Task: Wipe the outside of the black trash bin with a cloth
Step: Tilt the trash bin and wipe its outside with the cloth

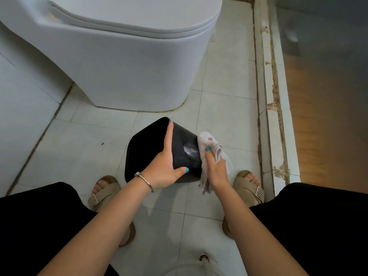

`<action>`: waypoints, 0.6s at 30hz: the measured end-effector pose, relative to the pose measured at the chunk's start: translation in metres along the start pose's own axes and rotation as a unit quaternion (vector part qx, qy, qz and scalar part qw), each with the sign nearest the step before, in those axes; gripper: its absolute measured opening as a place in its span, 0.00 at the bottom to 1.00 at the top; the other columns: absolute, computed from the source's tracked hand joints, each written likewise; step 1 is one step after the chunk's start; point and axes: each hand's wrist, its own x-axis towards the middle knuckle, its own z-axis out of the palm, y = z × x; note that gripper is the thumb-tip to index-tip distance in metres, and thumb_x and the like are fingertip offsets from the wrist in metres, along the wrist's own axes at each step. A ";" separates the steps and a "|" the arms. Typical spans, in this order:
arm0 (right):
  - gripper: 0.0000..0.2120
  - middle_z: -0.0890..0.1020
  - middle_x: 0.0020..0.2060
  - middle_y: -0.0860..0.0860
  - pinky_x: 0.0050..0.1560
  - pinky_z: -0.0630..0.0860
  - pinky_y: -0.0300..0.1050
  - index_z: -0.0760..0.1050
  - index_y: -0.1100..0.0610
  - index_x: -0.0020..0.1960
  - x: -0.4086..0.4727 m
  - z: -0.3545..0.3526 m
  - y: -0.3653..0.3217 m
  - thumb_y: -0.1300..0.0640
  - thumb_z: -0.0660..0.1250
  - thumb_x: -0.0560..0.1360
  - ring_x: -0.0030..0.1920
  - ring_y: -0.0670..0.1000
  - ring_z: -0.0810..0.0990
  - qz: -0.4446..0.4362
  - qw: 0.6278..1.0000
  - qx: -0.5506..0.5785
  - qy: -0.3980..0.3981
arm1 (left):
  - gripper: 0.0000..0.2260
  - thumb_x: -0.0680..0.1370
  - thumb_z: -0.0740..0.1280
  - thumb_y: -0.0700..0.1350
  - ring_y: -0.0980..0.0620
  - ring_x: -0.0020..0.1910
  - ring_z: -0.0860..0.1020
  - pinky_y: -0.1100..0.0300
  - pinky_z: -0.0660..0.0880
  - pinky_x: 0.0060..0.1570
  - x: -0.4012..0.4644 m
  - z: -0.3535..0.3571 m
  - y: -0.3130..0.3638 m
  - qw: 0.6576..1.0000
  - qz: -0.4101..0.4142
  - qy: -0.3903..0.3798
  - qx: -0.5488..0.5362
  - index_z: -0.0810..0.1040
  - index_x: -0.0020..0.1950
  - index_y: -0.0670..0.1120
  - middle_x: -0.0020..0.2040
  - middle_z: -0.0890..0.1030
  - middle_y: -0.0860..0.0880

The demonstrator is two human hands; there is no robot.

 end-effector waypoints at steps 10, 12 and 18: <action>0.38 0.59 0.76 0.46 0.74 0.54 0.61 0.59 0.32 0.72 -0.026 0.013 -0.029 0.31 0.58 0.62 0.78 0.53 0.50 0.044 0.998 0.053 -0.008 | 0.54 0.72 0.72 0.40 0.44 0.44 0.81 0.48 0.79 0.49 0.003 0.001 0.003 1.000 -0.013 0.000 -0.005 0.27 0.72 0.62 0.59 0.75 0.45; 0.31 0.57 0.77 0.43 0.75 0.52 0.61 0.61 0.26 0.68 -0.041 0.015 -0.047 0.34 0.58 0.65 0.78 0.52 0.48 0.005 0.997 0.059 -0.045 | 0.55 0.73 0.71 0.41 0.46 0.38 0.81 0.49 0.79 0.45 0.008 0.002 0.003 1.000 -0.022 -0.013 -0.012 0.24 0.69 0.63 0.50 0.81 0.40; 0.23 0.52 0.73 0.32 0.75 0.37 0.52 0.57 0.22 0.62 -0.067 0.023 -0.063 0.40 0.54 0.70 0.75 0.40 0.39 -0.070 0.991 0.020 -0.112 | 0.55 0.73 0.72 0.42 0.48 0.37 0.82 0.50 0.79 0.45 0.008 -0.002 -0.003 0.999 -0.013 -0.022 -0.025 0.24 0.69 0.62 0.45 0.82 0.40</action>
